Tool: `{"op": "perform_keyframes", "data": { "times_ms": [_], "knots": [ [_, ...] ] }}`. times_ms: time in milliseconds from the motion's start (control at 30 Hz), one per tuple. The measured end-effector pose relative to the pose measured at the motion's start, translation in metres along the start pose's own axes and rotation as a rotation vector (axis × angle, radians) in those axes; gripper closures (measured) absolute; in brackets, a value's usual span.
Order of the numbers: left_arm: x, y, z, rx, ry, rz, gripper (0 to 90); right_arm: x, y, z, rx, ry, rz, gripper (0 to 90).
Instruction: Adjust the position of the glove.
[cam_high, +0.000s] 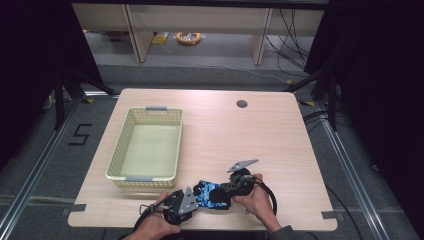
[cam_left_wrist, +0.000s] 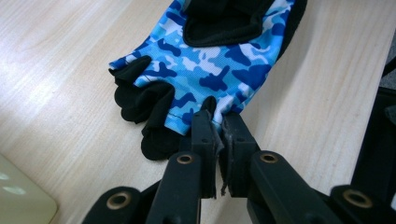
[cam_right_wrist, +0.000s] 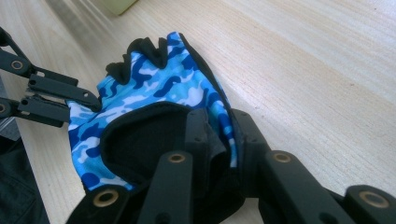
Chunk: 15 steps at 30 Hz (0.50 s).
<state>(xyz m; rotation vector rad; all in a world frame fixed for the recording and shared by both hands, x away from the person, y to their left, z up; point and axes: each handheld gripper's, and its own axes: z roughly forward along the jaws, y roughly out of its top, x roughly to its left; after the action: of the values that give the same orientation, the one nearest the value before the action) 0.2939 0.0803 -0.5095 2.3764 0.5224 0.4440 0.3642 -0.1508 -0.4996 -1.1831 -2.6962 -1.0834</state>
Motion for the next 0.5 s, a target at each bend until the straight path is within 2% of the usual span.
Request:
{"op": "perform_keyframes", "data": {
  "times_ms": [67, 100, 167, 233, 333, 400, 433, 500],
  "knots": [
    [0.001, 0.0, 0.0, -0.005, -0.005, -0.001, 84.9, 0.001, -0.001, -0.001, -0.01, -0.004, 0.004, 80.4],
    [0.0, 0.001, -0.001, -0.022, -0.009, -0.015, 84.9, 0.0, -0.001, -0.002, -0.009, -0.001, -0.002, 80.8],
    [0.002, 0.002, -0.002, -0.018, 0.002, -0.008, 85.0, 0.0, -0.001, -0.004, -0.008, 0.002, 0.0, 81.2],
    [0.002, 0.003, -0.005, -0.043, 0.002, -0.013, 85.0, 0.002, -0.001, -0.004, -0.017, -0.005, -0.009, 81.3],
    [0.001, 0.006, -0.009, -0.062, -0.007, -0.024, 85.1, 0.004, -0.001, -0.004, -0.045, -0.001, -0.007, 81.3],
    [0.003, 0.007, -0.016, -0.069, 0.002, -0.01, 85.1, 0.008, 0.001, -0.01, -0.039, 0.004, -0.034, 81.4],
    [0.003, 0.007, -0.016, -0.069, 0.002, -0.01, 85.1, 0.01, 0.002, -0.011, -0.044, 0.004, -0.032, 81.4],
    [0.004, 0.007, -0.018, -0.091, -0.004, -0.029, 85.1, 0.01, 0.002, -0.012, -0.052, 0.006, -0.046, 81.4]
  ]
}}
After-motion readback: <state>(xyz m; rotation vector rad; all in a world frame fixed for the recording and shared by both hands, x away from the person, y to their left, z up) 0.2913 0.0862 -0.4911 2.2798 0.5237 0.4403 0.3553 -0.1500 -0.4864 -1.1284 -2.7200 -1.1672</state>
